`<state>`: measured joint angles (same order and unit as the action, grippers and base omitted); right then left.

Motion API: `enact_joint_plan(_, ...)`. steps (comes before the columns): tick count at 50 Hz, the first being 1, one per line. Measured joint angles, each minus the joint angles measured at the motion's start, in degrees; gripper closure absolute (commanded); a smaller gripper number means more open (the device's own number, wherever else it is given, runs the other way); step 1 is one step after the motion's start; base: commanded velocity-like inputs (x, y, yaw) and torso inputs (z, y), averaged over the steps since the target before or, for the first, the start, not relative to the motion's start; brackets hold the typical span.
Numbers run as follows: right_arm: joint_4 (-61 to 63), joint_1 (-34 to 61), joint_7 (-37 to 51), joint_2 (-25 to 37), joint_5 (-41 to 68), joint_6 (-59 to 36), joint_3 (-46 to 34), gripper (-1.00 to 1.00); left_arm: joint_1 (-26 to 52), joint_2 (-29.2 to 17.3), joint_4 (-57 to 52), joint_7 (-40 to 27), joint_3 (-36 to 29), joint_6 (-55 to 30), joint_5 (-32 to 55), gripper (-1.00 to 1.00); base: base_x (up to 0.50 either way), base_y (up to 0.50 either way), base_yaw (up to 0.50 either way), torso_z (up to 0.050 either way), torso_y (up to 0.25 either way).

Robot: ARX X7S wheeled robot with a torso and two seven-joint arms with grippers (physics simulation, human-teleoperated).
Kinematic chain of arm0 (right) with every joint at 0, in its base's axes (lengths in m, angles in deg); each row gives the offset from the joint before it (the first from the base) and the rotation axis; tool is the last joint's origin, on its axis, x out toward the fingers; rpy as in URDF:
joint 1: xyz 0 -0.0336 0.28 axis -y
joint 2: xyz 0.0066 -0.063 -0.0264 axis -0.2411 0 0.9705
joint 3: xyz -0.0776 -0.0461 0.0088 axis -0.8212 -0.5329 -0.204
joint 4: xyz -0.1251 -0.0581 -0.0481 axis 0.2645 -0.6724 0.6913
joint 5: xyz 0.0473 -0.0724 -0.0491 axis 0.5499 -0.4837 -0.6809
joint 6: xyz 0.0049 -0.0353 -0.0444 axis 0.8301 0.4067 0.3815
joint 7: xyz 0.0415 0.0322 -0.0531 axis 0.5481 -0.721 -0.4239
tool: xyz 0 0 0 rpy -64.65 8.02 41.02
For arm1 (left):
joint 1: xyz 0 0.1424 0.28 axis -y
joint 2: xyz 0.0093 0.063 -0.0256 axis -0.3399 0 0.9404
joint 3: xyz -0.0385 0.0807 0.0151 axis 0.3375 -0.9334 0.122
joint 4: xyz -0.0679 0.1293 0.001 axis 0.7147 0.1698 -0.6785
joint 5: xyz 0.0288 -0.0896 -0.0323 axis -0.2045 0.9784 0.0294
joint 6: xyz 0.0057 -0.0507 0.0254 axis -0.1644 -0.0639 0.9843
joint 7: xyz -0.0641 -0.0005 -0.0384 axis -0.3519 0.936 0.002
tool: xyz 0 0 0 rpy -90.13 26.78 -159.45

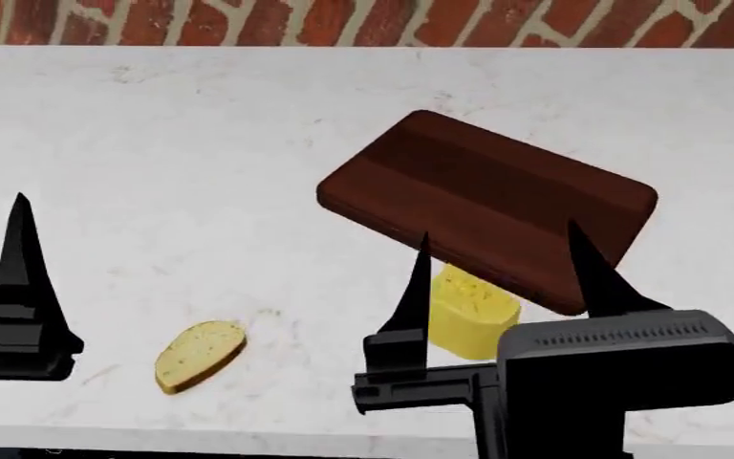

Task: Place the bread and cheese on the cutting board.

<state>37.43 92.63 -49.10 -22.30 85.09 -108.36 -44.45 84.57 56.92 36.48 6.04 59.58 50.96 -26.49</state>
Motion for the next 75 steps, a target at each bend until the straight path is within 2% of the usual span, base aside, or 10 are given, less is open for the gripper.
enact_joint_plan(24, 1.5, 0.6, 0.7, 0.2, 2.2, -1.9, -0.1, -1.0, 0.0, -1.1, -1.0, -1.1, -0.3, -0.1, 1.0, -1.0, 0.11, -0.47, 0.0, 0.0, 0.0)
enact_joint_plan(40, 2.1, 0.8, 1.8, 0.9, 2.0, -2.5, -0.9, -1.0, 0.0, -1.8, -1.4, -1.8, 0.2, -0.3, 2.0, -1.0, 0.02, -0.15, 0.0, 0.0, 0.0)
enact_joint_plan(52, 2.5, 0.9, 2.6, 1.6, 1.4, -2.4, -2.2, -1.0, 0.1, -2.4, -1.7, -2.4, 0.9, -0.5, 2.7, -1.0, 0.5, -0.02, 0.0, 0.0, 0.0)
enact_joint_plan(57, 2.6, 0.9, 2.8, 1.6, 1.6, -2.5, -2.2, -1.0, 0.2, -2.4, -1.9, -2.8, 1.5, -1.2, 3.4, -1.0, 0.0, 0.0, 0.0, 0.0, 0.003)
enact_joint_plan(62, 2.7, 0.9, 3.1, 1.7, 1.7, -2.4, -2.2, -1.0, 1.5, -3.3, -4.4, -3.6, 5.0, -7.8, 8.2, -1.0, 0.0, 0.0, 0.0, 0.0, 0.0)
enact_joint_plan(70, 2.9, 1.0, 3.4, 1.8, 2.0, -2.6, -2.4, -1.0, 8.1, -9.4, -11.4, -5.8, 14.3, -29.0, 21.1, -1.0, 0.0, 0.0, 0.0, 0.0, 0.0)
enact_joint_plan(72, 3.1, 0.9, 3.5, 1.8, 2.1, -2.7, -2.4, -1.0, 10.3, -11.9, -11.1, -9.0, 17.8, -34.3, 27.9, -1.0, 0.0, 0.0, 0.0, 0.0, 0.0)
enact_joint_plan(75, 3.2, 0.9, 3.6, 1.9, 2.3, -2.7, -2.4, -1.0, 13.2, -17.9, -9.2, -18.1, 20.5, -38.9, 41.2, -1.0, 0.0, 0.0, 0.0, 0.0, 0.0)
